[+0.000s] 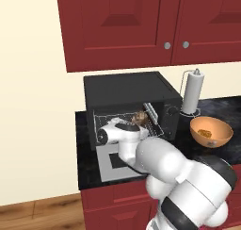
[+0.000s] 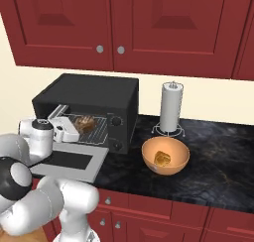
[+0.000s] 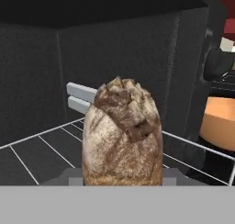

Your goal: Pick up the heated bread from the toaster oven and place it in the bowl. Then move the bread bowl to the dining counter.

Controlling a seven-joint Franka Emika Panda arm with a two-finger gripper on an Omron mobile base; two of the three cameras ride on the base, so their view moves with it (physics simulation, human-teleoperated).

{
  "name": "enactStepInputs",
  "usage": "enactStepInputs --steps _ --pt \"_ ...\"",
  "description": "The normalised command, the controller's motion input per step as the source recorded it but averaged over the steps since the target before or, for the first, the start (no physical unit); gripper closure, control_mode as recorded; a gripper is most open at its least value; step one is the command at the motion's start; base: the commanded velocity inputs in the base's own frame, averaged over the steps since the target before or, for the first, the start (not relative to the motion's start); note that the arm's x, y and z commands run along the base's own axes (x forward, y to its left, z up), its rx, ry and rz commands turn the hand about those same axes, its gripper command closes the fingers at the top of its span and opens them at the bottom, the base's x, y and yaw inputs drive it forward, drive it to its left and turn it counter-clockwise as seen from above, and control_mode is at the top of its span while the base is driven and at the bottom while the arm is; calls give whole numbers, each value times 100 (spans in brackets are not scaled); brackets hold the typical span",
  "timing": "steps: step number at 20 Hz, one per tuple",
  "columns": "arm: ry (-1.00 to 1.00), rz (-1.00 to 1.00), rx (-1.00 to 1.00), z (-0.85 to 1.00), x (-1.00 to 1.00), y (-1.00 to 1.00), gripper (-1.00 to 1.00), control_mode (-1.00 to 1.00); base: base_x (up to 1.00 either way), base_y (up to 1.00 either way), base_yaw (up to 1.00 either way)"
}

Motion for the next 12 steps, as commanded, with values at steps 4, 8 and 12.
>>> enactStepInputs --steps 4,8,12 --pt "0 -10 0 83 -100 47 100 -100 0 0 0" --pt "0 -18 0 100 -100 11 100 -100 0 0 0" --pt "0 -11 0 100 -100 -31 100 -100 0 0 0"
